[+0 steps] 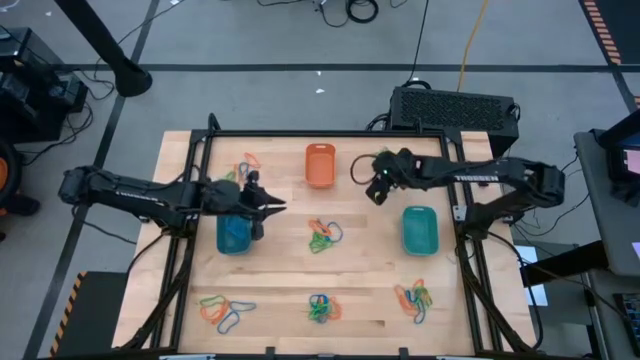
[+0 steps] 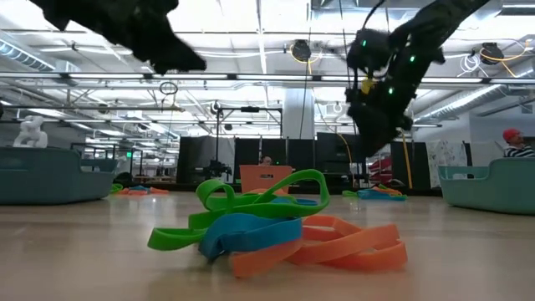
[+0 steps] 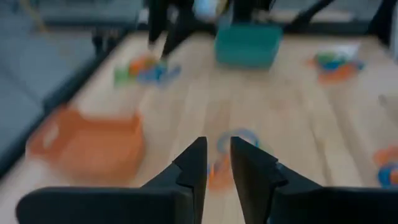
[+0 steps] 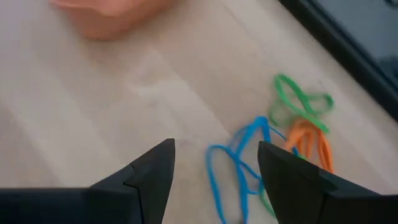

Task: Sort rubber bands into baskets
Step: Put the blue rubber band into the blue bin

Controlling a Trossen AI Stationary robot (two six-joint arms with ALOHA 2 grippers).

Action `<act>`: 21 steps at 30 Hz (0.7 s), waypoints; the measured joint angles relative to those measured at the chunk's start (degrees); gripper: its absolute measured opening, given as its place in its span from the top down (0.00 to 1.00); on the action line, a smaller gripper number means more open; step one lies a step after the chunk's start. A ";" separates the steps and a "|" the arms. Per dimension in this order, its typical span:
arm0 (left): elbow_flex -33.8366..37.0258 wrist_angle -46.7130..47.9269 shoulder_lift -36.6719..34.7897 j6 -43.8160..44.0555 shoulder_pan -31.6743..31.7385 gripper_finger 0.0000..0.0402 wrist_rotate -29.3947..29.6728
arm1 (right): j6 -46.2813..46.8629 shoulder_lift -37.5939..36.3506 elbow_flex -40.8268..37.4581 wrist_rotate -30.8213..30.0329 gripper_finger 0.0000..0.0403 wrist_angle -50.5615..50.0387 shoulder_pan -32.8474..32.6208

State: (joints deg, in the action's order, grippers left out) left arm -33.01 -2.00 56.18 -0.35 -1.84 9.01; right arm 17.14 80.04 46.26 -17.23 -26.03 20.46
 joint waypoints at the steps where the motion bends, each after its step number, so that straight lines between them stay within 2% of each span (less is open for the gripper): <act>1: 0.68 -3.46 0.00 -0.81 0.44 0.80 -0.24 | 0.14 0.96 0.00 -0.01 0.45 -0.92 0.69; 3: 2.20 -9.21 0.00 -1.59 1.39 0.80 -1.36 | -0.11 2.75 0.00 1.08 0.45 -1.35 1.55; 8: 7.00 -17.82 0.04 -0.35 2.19 0.80 -8.80 | 0.36 6.51 0.00 2.72 0.45 -4.01 2.87; 13: 11.37 -23.30 0.06 1.45 2.09 0.80 -9.24 | 1.16 7.73 -0.12 2.70 0.45 -6.88 4.16; 21: 11.84 -25.94 -0.17 0.58 2.58 0.80 -11.13 | 3.20 7.71 -4.10 5.68 0.45 -5.34 6.51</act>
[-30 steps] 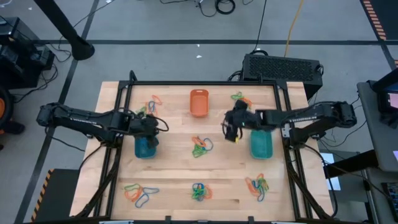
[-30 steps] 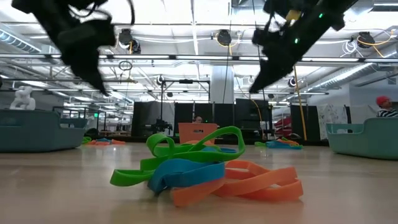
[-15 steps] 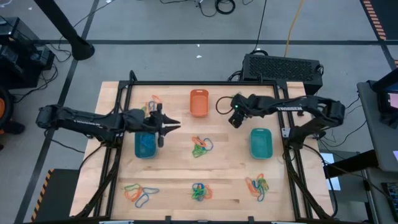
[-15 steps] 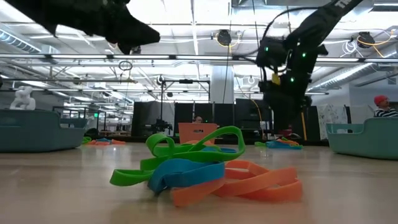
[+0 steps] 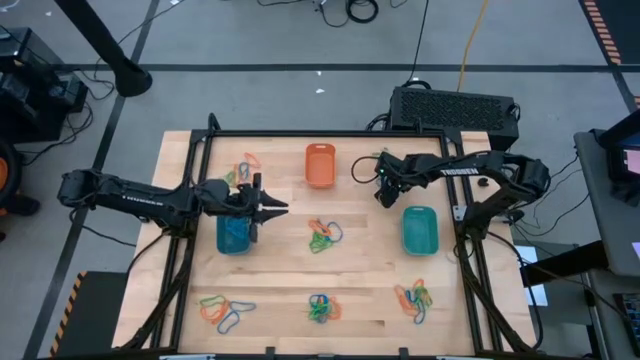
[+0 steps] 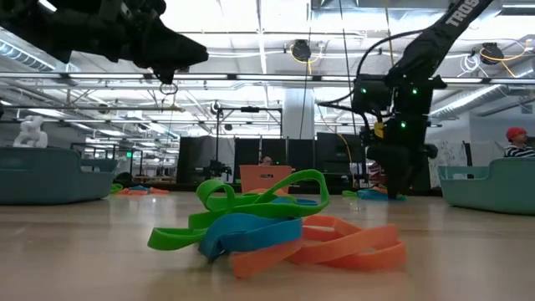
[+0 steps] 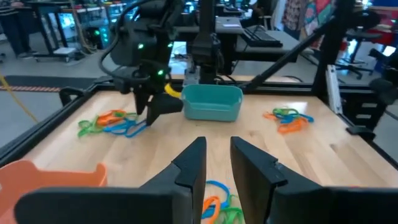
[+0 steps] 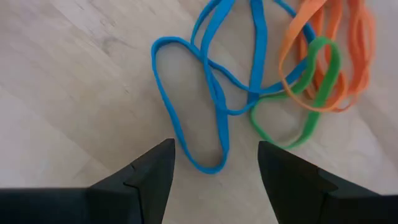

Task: Sort rubber bands into baskets
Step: Put the blue rubber band into the blue bin

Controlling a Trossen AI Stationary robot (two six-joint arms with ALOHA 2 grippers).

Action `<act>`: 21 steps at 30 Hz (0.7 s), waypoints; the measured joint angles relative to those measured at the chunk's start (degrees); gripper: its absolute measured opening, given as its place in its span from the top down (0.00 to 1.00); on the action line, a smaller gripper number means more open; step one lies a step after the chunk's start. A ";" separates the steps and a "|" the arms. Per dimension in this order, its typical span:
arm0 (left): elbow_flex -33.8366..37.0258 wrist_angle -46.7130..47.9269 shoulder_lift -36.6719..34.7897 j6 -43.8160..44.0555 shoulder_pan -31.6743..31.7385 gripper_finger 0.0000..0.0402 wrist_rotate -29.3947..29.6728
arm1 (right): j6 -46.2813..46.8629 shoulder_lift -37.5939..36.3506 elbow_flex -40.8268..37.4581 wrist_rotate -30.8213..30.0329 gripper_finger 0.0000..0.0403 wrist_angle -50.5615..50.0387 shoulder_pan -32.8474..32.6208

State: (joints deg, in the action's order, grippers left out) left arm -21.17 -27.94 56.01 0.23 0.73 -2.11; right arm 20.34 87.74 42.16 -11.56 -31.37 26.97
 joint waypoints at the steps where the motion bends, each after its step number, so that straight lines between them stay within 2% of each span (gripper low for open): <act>1: 0.00 0.02 0.00 -0.18 0.00 0.80 -0.34 | 0.05 0.00 -0.64 0.10 0.45 0.52 0.09; 12: 0.00 0.52 0.00 -0.54 0.00 0.80 -1.11 | 2.04 -0.26 -3.17 3.58 0.46 5.26 2.23; 17: 0.00 0.46 0.00 -0.52 0.00 0.80 -1.11 | 2.90 -0.20 -3.15 6.21 0.53 5.16 3.88; 21: 0.00 0.46 0.00 -0.48 0.00 0.80 -1.12 | 3.02 -0.15 -3.15 6.42 0.63 5.24 4.42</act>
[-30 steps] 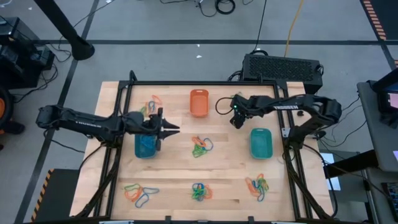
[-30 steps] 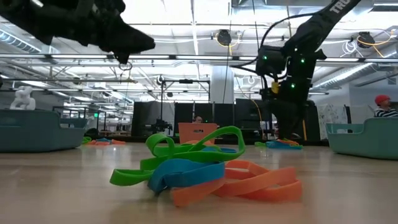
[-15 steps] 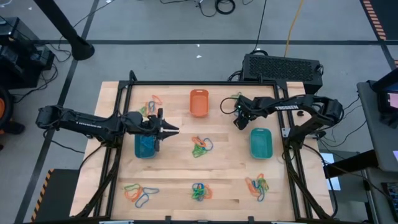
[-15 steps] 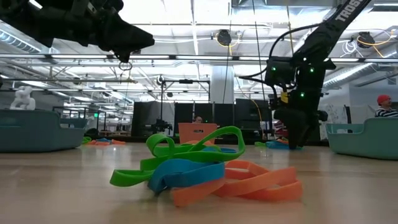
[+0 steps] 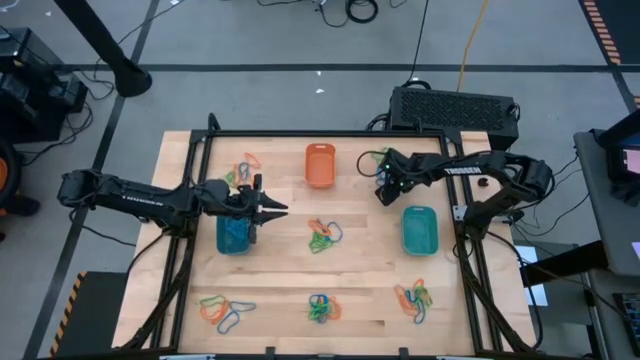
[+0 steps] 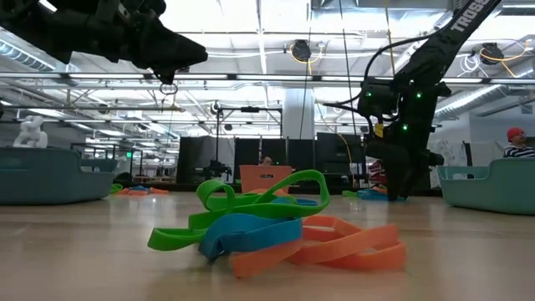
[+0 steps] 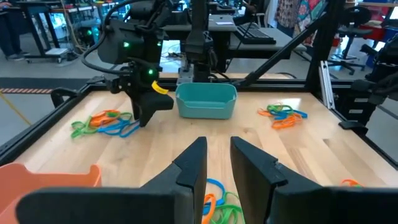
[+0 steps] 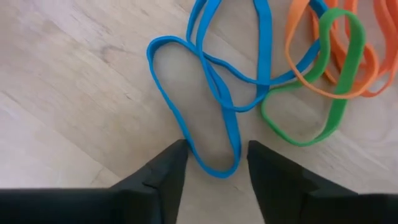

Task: Sort rubber bands into baskets
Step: Put the blue rubber band into the blue bin

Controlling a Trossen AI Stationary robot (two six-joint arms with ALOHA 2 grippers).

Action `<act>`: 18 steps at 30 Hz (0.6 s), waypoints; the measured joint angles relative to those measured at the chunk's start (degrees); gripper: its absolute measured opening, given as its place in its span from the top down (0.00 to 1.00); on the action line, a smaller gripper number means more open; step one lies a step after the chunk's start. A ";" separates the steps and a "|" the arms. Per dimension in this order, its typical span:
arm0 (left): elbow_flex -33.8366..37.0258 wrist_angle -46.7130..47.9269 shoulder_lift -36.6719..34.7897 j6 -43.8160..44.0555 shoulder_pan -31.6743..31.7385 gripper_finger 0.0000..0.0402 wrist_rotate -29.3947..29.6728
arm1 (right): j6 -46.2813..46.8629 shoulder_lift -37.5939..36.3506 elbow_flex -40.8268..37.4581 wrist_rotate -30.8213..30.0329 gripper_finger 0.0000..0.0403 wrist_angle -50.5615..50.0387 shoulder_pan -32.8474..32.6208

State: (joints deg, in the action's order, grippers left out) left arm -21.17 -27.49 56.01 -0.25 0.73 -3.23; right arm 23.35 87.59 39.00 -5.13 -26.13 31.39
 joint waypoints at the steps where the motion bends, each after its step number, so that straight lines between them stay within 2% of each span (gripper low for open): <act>1: 0.00 0.00 0.00 0.02 0.00 0.80 0.01 | 0.02 0.00 0.00 -0.03 0.66 0.04 0.03; 10: 0.00 0.65 0.00 0.05 0.00 0.80 -0.01 | -0.67 -0.20 -0.02 -0.23 0.97 0.05 0.10; 18: 0.00 0.98 1.00 -0.07 0.00 0.80 -0.01 | -1.55 -6.26 1.30 6.05 1.00 -0.27 -0.41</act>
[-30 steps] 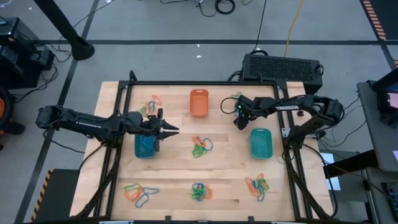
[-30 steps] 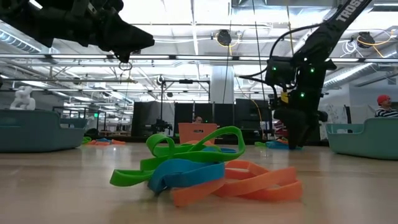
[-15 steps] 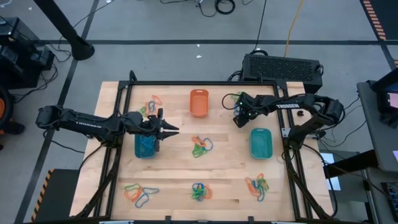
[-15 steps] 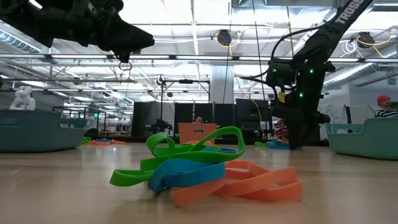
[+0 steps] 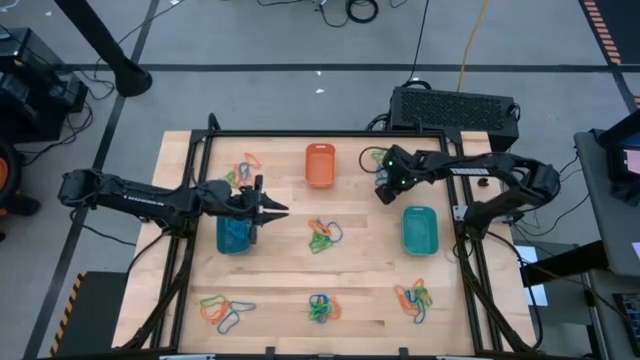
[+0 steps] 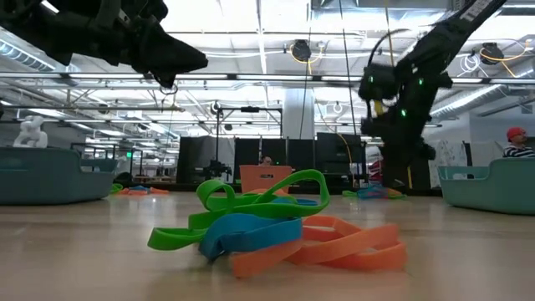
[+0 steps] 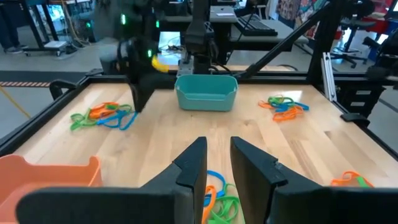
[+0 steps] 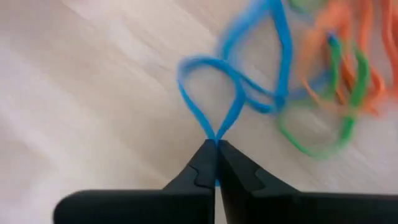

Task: Sort rubber bands into baskets
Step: Put the blue rubber band into the blue bin

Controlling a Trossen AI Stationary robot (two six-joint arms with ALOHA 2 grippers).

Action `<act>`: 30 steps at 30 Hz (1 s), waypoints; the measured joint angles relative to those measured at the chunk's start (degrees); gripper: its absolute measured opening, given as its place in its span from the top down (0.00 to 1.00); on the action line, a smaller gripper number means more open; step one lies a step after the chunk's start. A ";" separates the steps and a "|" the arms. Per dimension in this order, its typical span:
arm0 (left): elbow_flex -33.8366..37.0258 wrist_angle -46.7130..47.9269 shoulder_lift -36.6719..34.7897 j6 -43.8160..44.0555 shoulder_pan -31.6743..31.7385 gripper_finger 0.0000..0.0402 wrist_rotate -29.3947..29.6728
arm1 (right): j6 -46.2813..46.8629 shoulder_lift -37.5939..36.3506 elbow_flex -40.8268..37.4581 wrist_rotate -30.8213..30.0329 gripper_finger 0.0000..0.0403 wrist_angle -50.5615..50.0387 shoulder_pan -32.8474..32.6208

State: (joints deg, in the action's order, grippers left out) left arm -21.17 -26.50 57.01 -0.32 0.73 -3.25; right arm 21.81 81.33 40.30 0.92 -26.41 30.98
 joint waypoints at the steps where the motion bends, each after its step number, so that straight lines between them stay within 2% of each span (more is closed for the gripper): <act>1: 0.00 0.11 0.08 0.00 0.00 0.80 0.00 | 0.02 -1.12 0.30 0.99 1.00 0.21 -0.04; 9: -0.02 -0.50 1.09 0.06 0.00 0.80 0.02 | 0.06 -9.97 0.47 9.67 1.00 4.96 -1.19; 13: -0.04 -7.86 5.03 3.26 0.00 0.80 0.32 | -0.06 -11.38 0.47 11.30 1.00 11.18 -5.03; 17: -0.29 -18.18 11.26 14.69 1.39 0.80 3.57 | -3.40 -10.98 0.50 11.18 1.00 18.52 -10.78; 23: -0.66 -21.59 18.65 32.90 6.53 0.80 3.81 | -7.28 -9.71 0.56 9.40 1.00 26.00 -18.93; 26: -0.66 -25.91 22.74 38.25 7.75 0.80 2.15 | -7.21 -9.11 0.56 7.96 1.00 27.87 -21.55; 30: -0.66 -35.54 28.13 40.82 8.37 0.80 -2.30 | -5.98 -8.33 0.58 7.77 1.00 29.60 -24.10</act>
State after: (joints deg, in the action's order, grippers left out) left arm -21.82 -62.04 85.14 40.51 9.10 -5.54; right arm 15.83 73.00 40.88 8.69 3.19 6.88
